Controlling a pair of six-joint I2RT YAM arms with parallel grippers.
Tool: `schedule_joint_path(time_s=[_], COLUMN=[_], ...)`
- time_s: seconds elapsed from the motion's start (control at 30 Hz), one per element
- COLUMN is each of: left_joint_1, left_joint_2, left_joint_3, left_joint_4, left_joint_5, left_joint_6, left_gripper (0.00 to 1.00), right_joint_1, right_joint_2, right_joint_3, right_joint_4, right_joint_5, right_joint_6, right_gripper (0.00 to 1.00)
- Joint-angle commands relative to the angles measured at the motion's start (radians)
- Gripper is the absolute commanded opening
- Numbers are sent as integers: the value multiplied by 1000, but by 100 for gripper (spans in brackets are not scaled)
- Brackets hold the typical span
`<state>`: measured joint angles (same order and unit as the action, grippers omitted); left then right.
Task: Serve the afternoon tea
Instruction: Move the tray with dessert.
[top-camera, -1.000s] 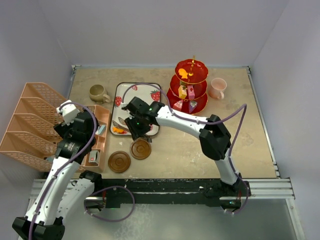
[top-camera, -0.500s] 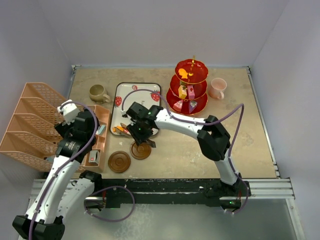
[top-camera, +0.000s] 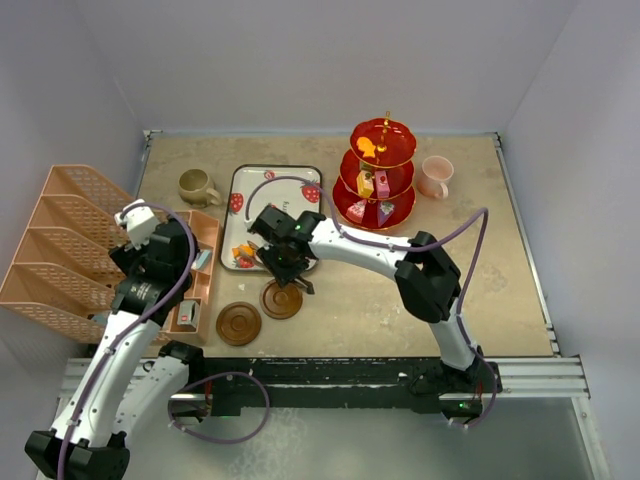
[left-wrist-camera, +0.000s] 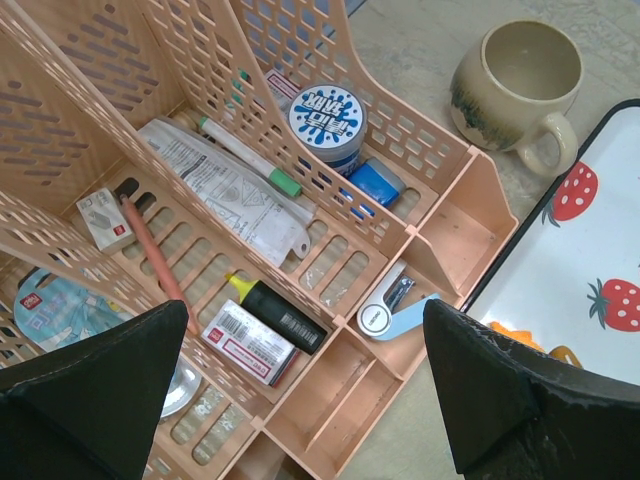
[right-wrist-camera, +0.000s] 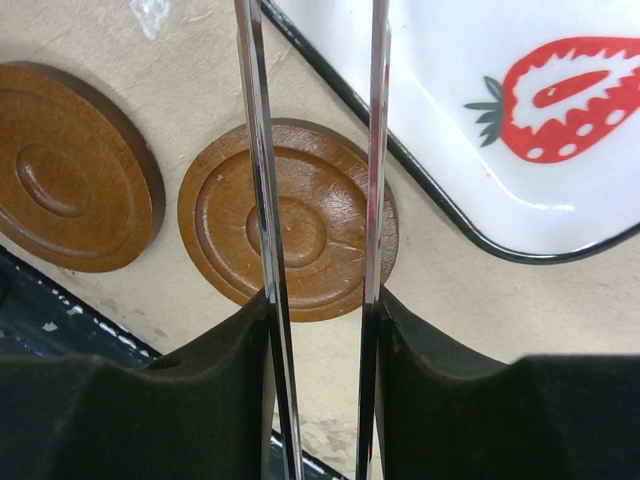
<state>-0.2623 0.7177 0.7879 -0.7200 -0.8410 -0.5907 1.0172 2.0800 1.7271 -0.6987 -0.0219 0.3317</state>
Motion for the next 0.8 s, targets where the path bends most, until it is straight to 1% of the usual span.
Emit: schedule_joint_path(time_s=[0.0, 0.13, 0.27, 0.4, 0.43, 0.53, 0.63, 0.77], left_joint_1=[0, 1, 0, 0, 0, 0, 0, 0], left_joint_2=[4, 12, 26, 19, 17, 14, 19, 30], left_joint_3=[34, 33, 36, 33, 32, 31, 30, 29], left_joint_4=[21, 30, 29, 27, 28, 32, 34, 43], left_joint_5=[-12, 3, 16, 16, 17, 20, 23, 40], left_joint_6=[-2, 5, 11, 9, 10, 9, 11, 21], left_gripper=[99, 99, 99, 99, 99, 99, 99, 99], right_joint_1=[-4, -50, -84, -88, -87, -86, -86, -86], right_joint_2=[-54, -74, -144, -199, -206, -225, -227, -194], right_joint_3=[50, 7, -73, -149, -165, -197, -177, -95], right_joint_4=[-33, -39, -18, -9, -6, 33, 14, -26], right_joint_5=[109, 92, 69, -5, -2, -37, -51, -45], right_joint_6=[31, 37, 39, 49, 47, 67, 67, 51], right_gripper=[40, 38, 37, 37, 37, 40, 42, 43])
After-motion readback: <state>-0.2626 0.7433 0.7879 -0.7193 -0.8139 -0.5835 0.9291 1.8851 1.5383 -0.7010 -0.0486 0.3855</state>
